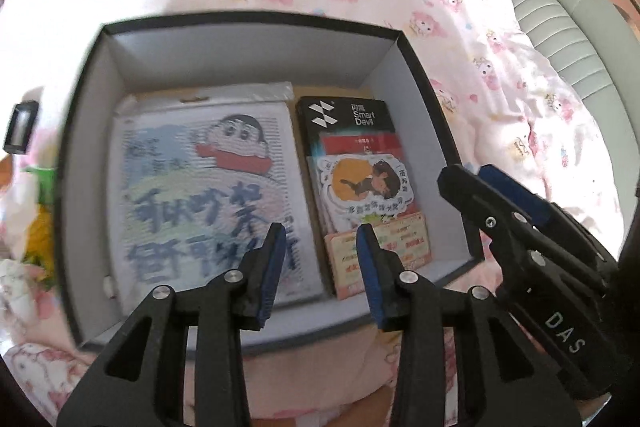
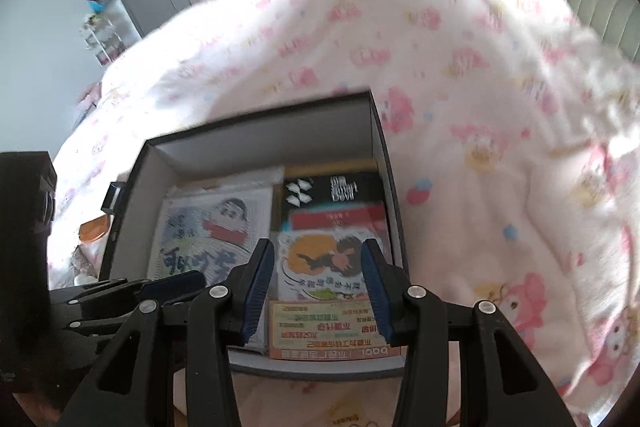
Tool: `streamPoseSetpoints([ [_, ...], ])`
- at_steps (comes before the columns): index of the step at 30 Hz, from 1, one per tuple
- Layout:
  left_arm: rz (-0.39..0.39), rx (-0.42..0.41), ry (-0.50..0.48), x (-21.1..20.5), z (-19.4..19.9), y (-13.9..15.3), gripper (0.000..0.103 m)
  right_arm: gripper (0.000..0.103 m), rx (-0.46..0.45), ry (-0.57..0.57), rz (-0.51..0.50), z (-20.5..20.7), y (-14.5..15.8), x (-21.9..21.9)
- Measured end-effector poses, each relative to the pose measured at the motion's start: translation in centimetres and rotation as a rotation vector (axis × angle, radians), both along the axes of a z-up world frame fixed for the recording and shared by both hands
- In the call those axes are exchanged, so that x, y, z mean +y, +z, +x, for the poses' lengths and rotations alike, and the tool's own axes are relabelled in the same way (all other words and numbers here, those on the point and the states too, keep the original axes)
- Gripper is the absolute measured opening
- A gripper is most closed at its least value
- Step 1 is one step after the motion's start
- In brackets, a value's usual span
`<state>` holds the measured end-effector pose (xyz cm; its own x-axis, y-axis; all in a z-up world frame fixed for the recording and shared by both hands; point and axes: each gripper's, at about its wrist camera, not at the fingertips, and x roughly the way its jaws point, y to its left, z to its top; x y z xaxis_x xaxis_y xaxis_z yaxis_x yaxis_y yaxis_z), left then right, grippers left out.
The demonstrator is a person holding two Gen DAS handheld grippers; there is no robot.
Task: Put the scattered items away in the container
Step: 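Withdraw the left tool toward the clear phone case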
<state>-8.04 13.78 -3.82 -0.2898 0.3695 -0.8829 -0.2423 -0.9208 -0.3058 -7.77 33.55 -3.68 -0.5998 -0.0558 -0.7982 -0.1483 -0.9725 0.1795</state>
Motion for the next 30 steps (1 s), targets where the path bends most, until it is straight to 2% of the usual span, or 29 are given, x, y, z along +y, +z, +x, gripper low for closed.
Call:
streamPoseSetpoints([
  [2, -0.034, 0.037, -0.004, -0.9, 1.9, 0.8, 0.037, 0.045, 0.023, -0.028, 0.005, 1.3, 0.4, -0.5],
  [3, -0.04, 0.044, -0.007, -0.8, 1.6, 0.5, 0.037, 0.045, 0.022, -0.034, -0.006, 1.7, 0.5, -0.7],
  [5, -0.016, 0.035, -0.013, -0.5, 1.1, 1.1, 0.037, 0.045, 0.017, -0.038, -0.01, 2.7, 0.8, -1.0],
  [7, -0.004, 0.046, -0.027, 0.6, -0.6, 2.4, 0.037, 0.045, 0.03, -0.03, 0.029, 3.5, 1.7, -1.9],
  [10, 0.002, 0.088, -0.03, 1.5, 0.1, 3.2, 0.037, 0.045, 0.082, -0.012, 0.079, 4.9, 3.6, -3.1],
  [17, 0.05, 0.147, -0.027, 1.8, 1.2, 5.4, 0.037, 0.045, 0.137, 0.004, 0.091, 7.4, 6.2, -4.8],
  [20, 0.069, 0.157, -0.023, 0.9, 2.1, 6.0, 0.037, 0.045, 0.158, 0.005, 0.089, 8.6, 7.3, -5.6],
  [24, 0.045, 0.182, 0.007, -0.2, 3.1, 5.9, 0.035, 0.045, 0.168, 0.03, 0.092, 9.3, 7.9, -7.2],
  [30, 0.039, 0.151, 0.063, -3.9, 4.0, 5.4, 0.035, 0.04, 0.154, 0.108, 0.103, 9.6, 7.8, -11.6],
])
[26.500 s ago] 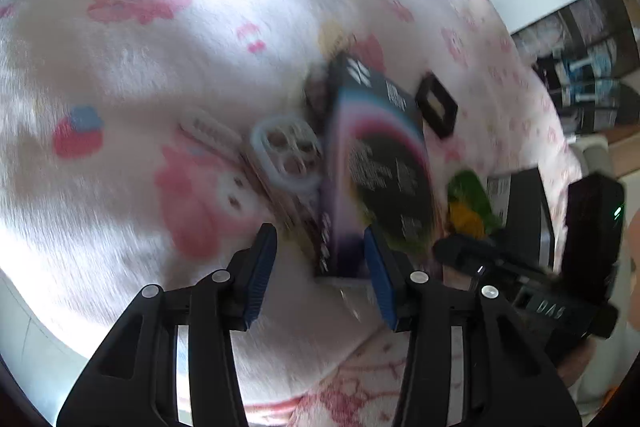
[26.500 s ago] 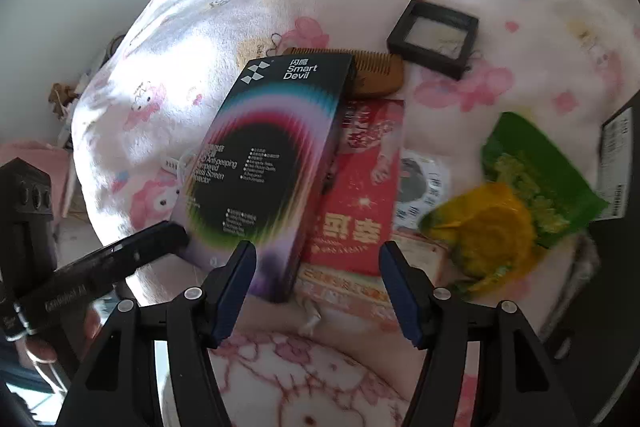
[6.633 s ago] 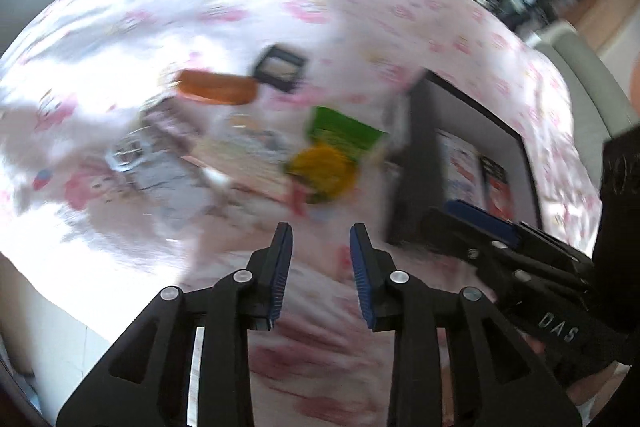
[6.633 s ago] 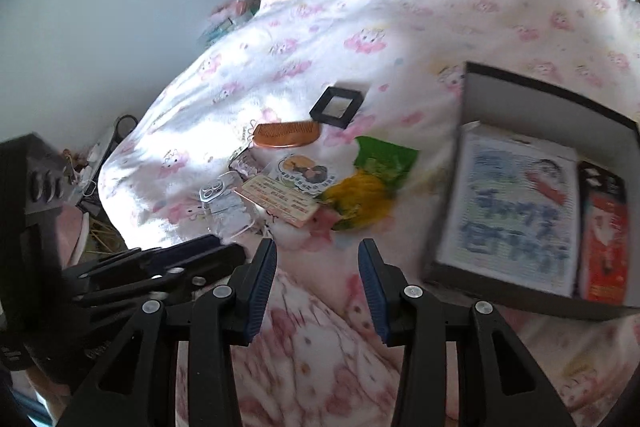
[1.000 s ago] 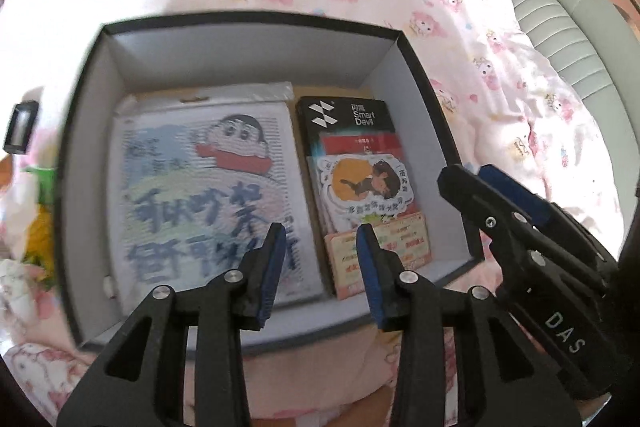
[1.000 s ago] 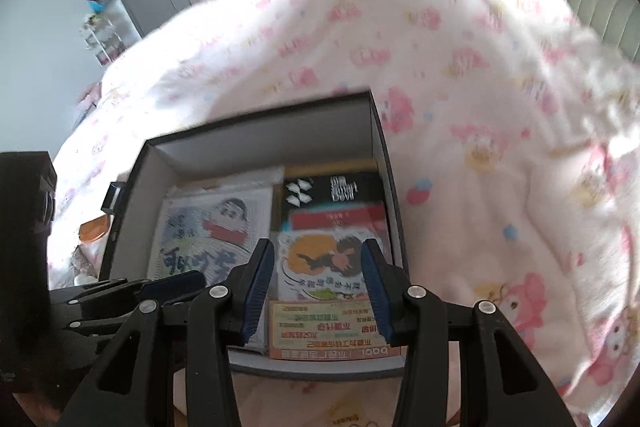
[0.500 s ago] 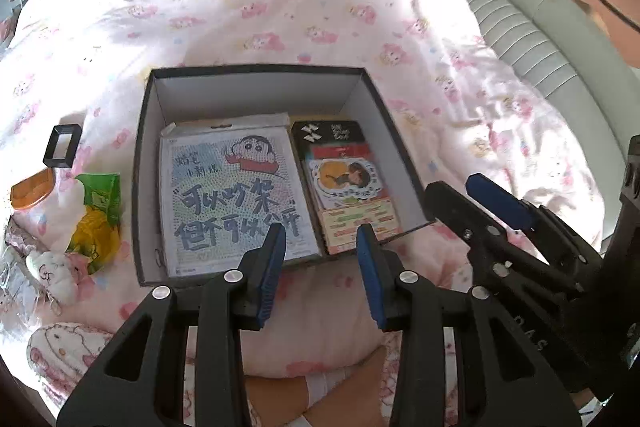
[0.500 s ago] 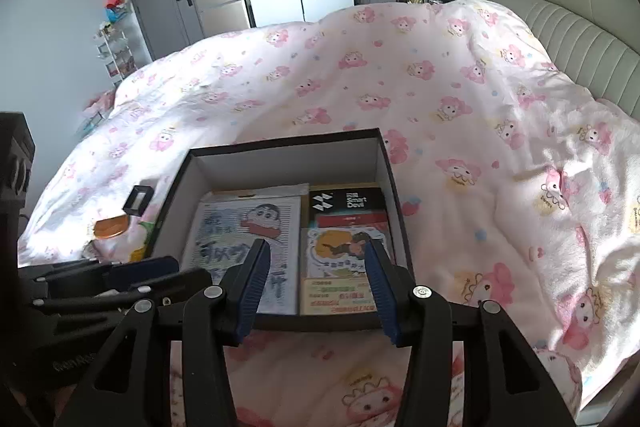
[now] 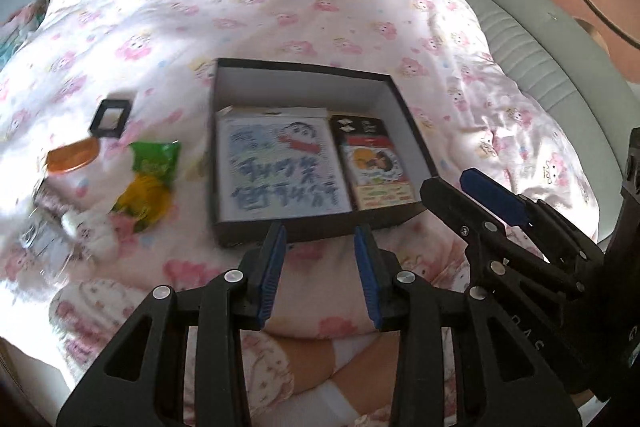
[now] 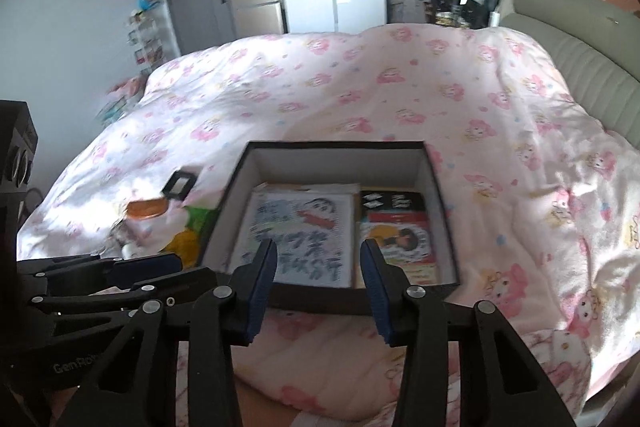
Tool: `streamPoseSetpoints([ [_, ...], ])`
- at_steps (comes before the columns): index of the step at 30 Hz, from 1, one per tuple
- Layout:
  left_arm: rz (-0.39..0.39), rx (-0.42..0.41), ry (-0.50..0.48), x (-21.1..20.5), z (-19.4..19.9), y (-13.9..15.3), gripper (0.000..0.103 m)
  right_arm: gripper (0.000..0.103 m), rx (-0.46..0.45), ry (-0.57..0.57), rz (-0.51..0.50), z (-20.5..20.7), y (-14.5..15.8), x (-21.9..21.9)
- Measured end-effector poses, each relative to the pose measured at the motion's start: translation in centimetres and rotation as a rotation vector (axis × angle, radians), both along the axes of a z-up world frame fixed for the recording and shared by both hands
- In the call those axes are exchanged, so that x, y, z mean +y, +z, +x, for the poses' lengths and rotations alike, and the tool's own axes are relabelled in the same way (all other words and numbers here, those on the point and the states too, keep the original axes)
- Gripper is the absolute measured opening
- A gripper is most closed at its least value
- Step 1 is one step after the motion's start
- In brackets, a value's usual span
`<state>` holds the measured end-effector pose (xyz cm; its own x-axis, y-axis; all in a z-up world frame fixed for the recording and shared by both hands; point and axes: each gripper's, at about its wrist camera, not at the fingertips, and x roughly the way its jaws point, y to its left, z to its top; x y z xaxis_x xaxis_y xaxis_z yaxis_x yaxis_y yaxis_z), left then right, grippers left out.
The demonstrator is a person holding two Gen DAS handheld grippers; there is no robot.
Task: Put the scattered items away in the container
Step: 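Withdraw the left tool toward the clear phone case, then grasp the clear phone case with the left tool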
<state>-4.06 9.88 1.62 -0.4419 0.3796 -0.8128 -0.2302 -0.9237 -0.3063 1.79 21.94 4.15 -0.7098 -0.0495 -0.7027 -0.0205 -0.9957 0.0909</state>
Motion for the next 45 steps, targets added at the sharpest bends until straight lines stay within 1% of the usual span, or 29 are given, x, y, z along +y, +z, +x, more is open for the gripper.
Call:
streamPoseSetpoints([
  [2, -0.019, 0.011, 0.022, -1.5, 0.5, 0.1, 0.035, 0.04, -0.009, 0.038, -0.017, -0.2, 0.0, -1.5],
  [5, -0.048, 0.004, 0.052, -3.6, 0.9, -0.2, 0.034, 0.04, -0.027, 0.089, -0.021, -0.6, -0.3, -3.9],
  [8, -0.045, -0.017, 0.107, -6.6, 1.4, -1.1, 0.034, 0.039, -0.062, 0.15, -0.041, -1.2, -1.1, -6.6],
  [11, -0.029, -0.038, 0.184, -10.1, 1.8, -2.3, 0.034, 0.038, -0.09, 0.22, -0.029, -2.2, -1.8, -9.7],
  [14, -0.012, -0.059, 0.266, -13.7, 2.2, -3.5, 0.033, 0.038, -0.125, 0.315, -0.02, -3.5, -2.8, -13.7],
  [16, 0.002, -0.077, 0.325, -16.1, 2.3, -4.4, 0.03, 0.037, -0.135, 0.349, -0.003, -4.2, -3.2, -15.9],
  [17, 0.007, -0.079, 0.336, -16.9, 2.2, -4.6, 0.026, 0.035, -0.145, 0.369, 0.005, -4.7, -3.6, -17.4],
  [18, 0.007, -0.082, 0.349, -17.7, 2.2, -5.0, 0.024, 0.03, -0.155, 0.384, -0.004, -5.0, -3.9, -18.2],
  [20, -0.003, -0.099, 0.374, -19.5, 2.0, -5.8, 0.024, 0.026, -0.197, 0.412, -0.029, -5.8, -5.0, -20.3],
  [22, 0.025, -0.122, 0.403, -21.7, 1.9, -7.0, 0.026, 0.026, -0.215, 0.444, -0.018, -6.3, -5.7, -22.0],
  [23, 0.038, -0.126, 0.416, -22.5, 1.9, -7.3, 0.028, 0.026, -0.232, 0.473, -0.015, -6.8, -6.2, -23.2],
  [26, 0.08, -0.133, 0.467, -25.2, 1.8, -8.3, 0.034, 0.026, -0.27, 0.525, -0.055, -8.0, -7.0, -25.2],
  [29, 0.14, -0.153, 0.514, -27.7, 1.3, -9.8, 0.035, 0.027, -0.31, 0.573, -0.086, -9.8, -8.0, -26.9],
  [31, 0.164, -0.18, 0.566, -29.6, 0.7, -11.3, 0.035, 0.027, -0.339, 0.583, -0.074, -11.3, -8.8, -27.7],
  [33, 0.16, -0.195, 0.602, -30.7, 0.3, -12.3, 0.035, 0.027, -0.355, 0.608, -0.041, -12.4, -9.6, -28.5],
  [35, 0.173, -0.213, 0.618, -31.8, -0.4, -13.6, 0.035, 0.027, -0.405, 0.643, -0.033, -13.6, -10.8, -29.2],
  [38, 0.187, -0.249, 0.627, -32.7, -1.2, -15.6, 0.035, 0.027, -0.506, 0.705, -0.087, -15.6, -13.2, -30.1],
  [40, 0.2, -0.277, 0.628, -33.0, -1.6, -16.8, 0.035, 0.027, -0.542, 0.722, -0.08, -16.1, -14.4, -30.8],
  [41, 0.211, -0.289, 0.625, -33.1, -1.7, -17.4, 0.035, 0.027, -0.568, 0.756, -0.082, -16.4, -15.2, -31.5],
  [43, 0.221, -0.305, 0.624, -33.3, -2.0, -18.2, 0.035, 0.029, -0.584, 0.798, -0.118, -16.6, -16.2, -32.1],
  [44, 0.222, -0.308, 0.623, -33.3, -2.2, -18.5, 0.035, 0.033, -0.593, 0.807, -0.095, -16.7, -16.9, -32.6],
  [45, 0.223, -0.307, 0.622, -33.3, -2.3, -18.6, 0.035, 0.034, -0.607, 0.807, -0.04, -16.8, -17.6, -33.1],
])
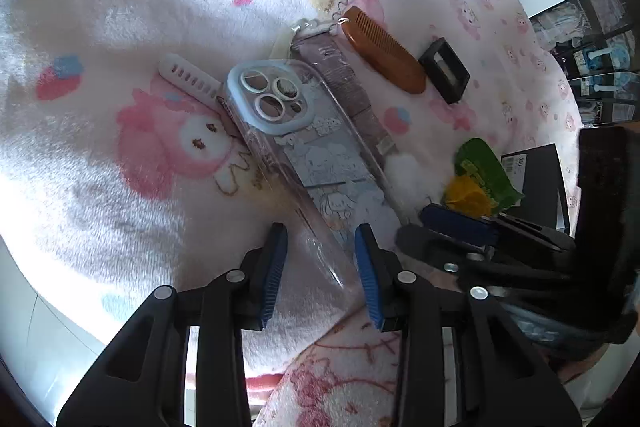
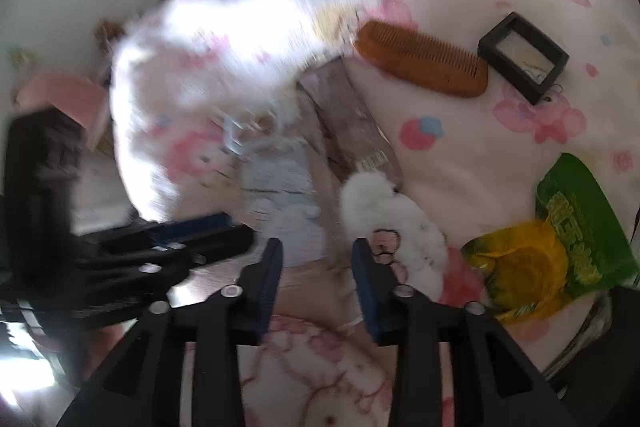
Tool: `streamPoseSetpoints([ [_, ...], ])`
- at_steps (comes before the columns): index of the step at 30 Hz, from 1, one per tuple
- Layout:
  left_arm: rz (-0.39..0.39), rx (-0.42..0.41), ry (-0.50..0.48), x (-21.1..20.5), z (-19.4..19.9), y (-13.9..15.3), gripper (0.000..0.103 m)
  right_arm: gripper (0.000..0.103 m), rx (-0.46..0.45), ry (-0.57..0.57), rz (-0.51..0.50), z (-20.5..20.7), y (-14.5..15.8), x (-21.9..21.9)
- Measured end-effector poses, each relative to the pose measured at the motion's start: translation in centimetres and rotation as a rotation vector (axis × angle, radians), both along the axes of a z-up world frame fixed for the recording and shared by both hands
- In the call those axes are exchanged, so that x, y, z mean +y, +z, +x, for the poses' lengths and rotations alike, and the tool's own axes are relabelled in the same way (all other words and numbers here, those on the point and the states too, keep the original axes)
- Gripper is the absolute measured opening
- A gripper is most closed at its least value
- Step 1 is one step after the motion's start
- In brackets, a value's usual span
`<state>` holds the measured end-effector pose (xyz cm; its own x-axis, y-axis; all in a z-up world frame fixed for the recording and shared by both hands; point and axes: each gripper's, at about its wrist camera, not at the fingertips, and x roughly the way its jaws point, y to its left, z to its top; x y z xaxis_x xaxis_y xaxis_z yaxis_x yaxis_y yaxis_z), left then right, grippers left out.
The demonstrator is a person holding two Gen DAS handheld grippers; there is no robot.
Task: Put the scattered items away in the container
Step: 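Grasp the clear phone case with the left tool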
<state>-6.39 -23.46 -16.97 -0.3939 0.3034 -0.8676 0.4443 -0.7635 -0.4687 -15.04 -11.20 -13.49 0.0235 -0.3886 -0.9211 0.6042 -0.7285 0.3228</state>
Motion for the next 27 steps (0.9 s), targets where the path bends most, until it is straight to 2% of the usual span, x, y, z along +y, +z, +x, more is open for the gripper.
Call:
streamPoseSetpoints([
  [2, -0.001, 0.002, 0.002, -0.1, -0.3, -0.4, 0.035, 0.034, -0.002, 0.013, 0.03, -0.3, -0.8, -0.5],
  [5, -0.003, -0.006, 0.018, -0.2, -0.6, -0.8, 0.031, 0.04, -0.056, 0.023, -0.014, -1.0, -1.4, -1.1],
  [6, 0.0, -0.008, 0.024, -0.3, -0.5, -0.8, 0.028, 0.04, -0.067, 0.027, -0.026, -1.2, -1.6, -1.3],
  [10, -0.02, 0.003, 0.022, -0.3, 0.1, 0.0, 0.026, 0.041, -0.116, 0.047, -0.066, -1.2, -2.1, -1.7],
  [13, -0.044, 0.015, 0.027, -0.5, 0.7, 0.8, 0.026, 0.041, -0.117, 0.064, -0.088, -0.5, -1.7, -1.7],
  [15, -0.091, 0.025, 0.051, -0.8, 1.5, 1.9, 0.027, 0.041, -0.148, 0.084, -0.126, 0.3, -0.9, -1.6],
  [18, -0.11, 0.042, 0.065, -1.5, 2.4, 3.0, 0.027, 0.041, -0.177, 0.167, -0.184, 2.1, 0.5, -2.1],
  [21, -0.099, 0.019, 0.075, -2.3, 2.5, 2.0, 0.027, 0.041, -0.149, 0.184, -0.173, 2.6, 0.9, -2.6],
  [24, -0.069, 0.004, 0.086, -2.7, 2.5, 0.9, 0.027, 0.041, -0.146, 0.116, -0.097, 1.5, -0.4, -2.9],
  [27, -0.062, 0.003, 0.095, -2.9, 2.2, 0.4, 0.027, 0.041, -0.179, 0.067, -0.084, 0.4, -1.9, -2.9],
])
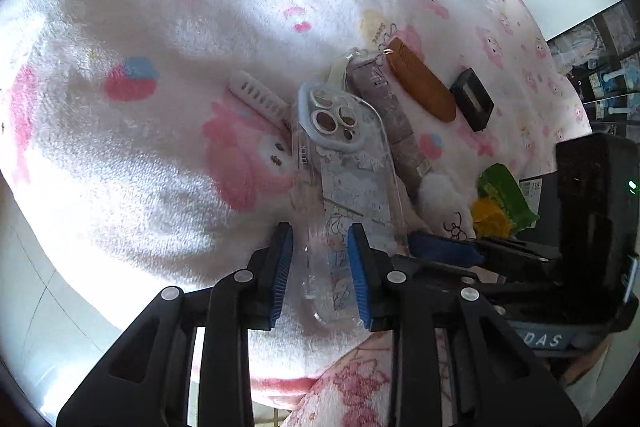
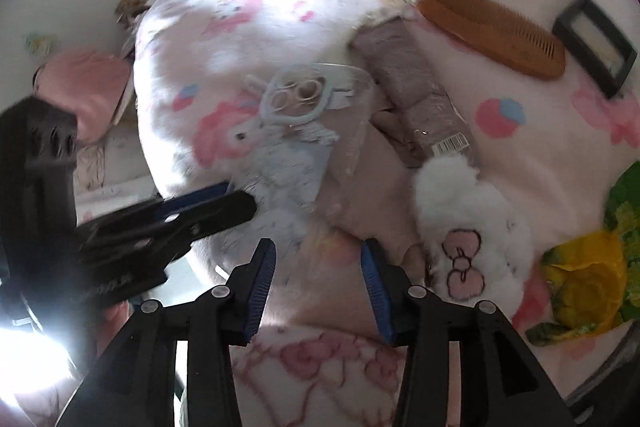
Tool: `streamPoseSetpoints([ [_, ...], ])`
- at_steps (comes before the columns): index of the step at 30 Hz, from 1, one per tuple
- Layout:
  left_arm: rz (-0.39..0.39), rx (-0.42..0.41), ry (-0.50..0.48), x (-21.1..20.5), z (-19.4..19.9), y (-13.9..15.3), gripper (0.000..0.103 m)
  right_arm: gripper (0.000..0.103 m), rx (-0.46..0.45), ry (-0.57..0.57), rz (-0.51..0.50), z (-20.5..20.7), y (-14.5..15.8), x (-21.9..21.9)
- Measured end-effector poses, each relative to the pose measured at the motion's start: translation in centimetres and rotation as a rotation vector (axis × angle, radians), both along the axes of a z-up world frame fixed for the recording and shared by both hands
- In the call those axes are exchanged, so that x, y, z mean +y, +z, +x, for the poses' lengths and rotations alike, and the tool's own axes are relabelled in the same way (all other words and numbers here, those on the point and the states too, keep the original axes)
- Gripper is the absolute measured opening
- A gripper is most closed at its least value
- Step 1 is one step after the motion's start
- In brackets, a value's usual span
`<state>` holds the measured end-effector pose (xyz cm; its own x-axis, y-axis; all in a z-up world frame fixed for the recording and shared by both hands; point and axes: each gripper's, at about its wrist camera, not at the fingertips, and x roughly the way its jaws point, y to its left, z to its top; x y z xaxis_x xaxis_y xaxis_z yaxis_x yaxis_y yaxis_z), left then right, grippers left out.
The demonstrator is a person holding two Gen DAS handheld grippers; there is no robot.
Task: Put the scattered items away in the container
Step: 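Grasp the clear phone case with the left tool, then lift the clear phone case and carry it over the black box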
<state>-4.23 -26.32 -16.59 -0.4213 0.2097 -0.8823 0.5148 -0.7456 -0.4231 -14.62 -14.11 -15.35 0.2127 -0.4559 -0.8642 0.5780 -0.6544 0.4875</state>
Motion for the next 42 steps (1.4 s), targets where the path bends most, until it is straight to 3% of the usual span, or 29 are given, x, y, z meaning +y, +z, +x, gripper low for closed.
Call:
streamPoseSetpoints([
  [4, -0.009, -0.004, -0.005, 0.4, -0.5, 0.1, 0.025, 0.041, -0.079, -0.041, -0.036, -1.1, -1.5, -0.5],
  [6, -0.01, 0.013, -0.014, 0.6, -0.2, 0.8, 0.024, 0.037, -0.057, -0.044, -0.057, -0.8, -0.8, -0.5],
  [13, -0.044, 0.109, -0.107, 3.5, -0.1, 5.7, 0.024, 0.037, 0.067, -0.086, -0.097, 1.5, 4.2, 2.0],
  [21, -0.017, 0.221, -0.294, 11.5, -1.1, 10.5, 0.024, 0.037, 0.197, -0.27, -0.15, 4.8, 10.8, 11.9],
  [27, 0.007, 0.25, -0.442, 19.3, -2.3, 12.0, 0.026, 0.037, 0.277, -0.414, -0.13, 7.2, 13.3, 19.4],
  [35, -0.018, 0.267, -0.606, 29.2, -4.9, 13.6, 0.027, 0.037, 0.35, -0.567, -0.13, 9.0, 14.9, 28.8],
  [42, -0.006, 0.307, -0.706, 37.8, -10.7, 13.8, 0.027, 0.037, 0.404, -0.643, -0.064, 5.9, 15.1, 37.4],
])
